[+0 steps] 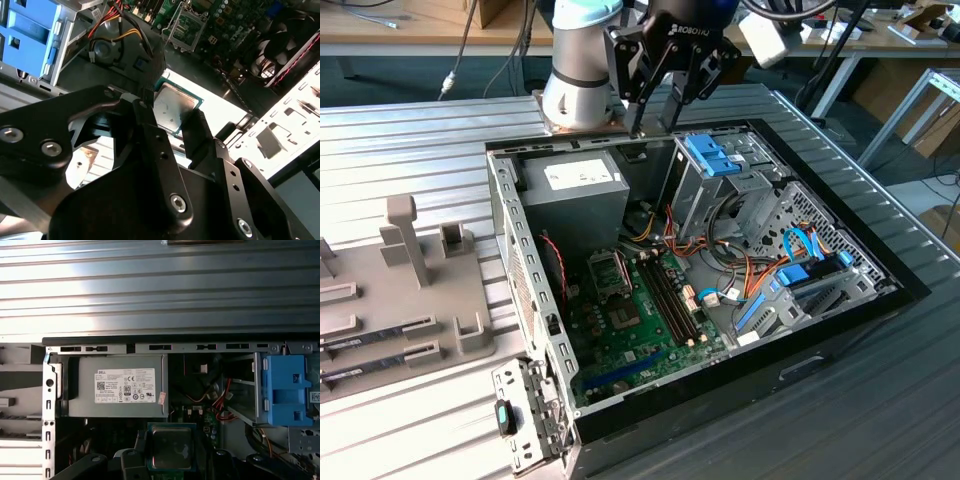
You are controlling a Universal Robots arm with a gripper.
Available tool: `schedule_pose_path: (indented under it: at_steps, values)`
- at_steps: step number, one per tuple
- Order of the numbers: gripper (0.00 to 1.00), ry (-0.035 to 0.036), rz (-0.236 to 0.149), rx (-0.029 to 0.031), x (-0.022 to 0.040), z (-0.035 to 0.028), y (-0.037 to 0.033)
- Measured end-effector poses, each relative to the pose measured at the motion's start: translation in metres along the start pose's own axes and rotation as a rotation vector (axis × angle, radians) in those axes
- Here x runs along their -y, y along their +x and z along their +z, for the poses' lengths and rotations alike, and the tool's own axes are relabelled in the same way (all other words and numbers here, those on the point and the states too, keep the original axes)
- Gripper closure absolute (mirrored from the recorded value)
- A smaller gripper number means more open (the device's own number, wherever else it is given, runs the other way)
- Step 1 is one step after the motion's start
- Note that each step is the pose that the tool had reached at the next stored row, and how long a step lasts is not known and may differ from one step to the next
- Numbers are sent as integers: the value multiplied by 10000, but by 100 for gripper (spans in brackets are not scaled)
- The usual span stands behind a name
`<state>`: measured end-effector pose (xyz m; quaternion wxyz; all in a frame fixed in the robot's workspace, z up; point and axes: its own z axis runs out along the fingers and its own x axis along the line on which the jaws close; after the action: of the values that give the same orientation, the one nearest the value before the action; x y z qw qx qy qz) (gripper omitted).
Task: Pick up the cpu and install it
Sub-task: 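Pick up the cpu and move it towards the insertion slot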
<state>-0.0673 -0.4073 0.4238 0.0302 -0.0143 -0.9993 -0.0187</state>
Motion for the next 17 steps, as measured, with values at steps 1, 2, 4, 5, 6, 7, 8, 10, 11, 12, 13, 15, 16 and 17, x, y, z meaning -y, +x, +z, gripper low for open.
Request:
schedule_pose_path:
  at_steps: [1,2,4,5,6,7,8,10,11,12,13,15,16,17]
  values:
    - [53,0,0,0,6,2,0]
    - [53,0,0,0,40,14,-2]
    - [53,1,0,0,94,32,-5]
    - [53,0,0,0,109,37,-6]
    - [53,1,0,0,121,40,-6]
    - [53,0,0,0,126,42,-7]
    - [53,0,0,0,131,44,-7]
    - [53,0,0,0,144,48,-8]
    - [53,0,-1,0,150,50,-8]
    - [53,1,-1,0,155,51,-8]
    - [53,0,-1,0,162,53,-9]
    - [53,1,0,0,174,57,-9]
    - [53,1,0,0,179,58,-9]
    - [53,0,0,0,186,61,-10]
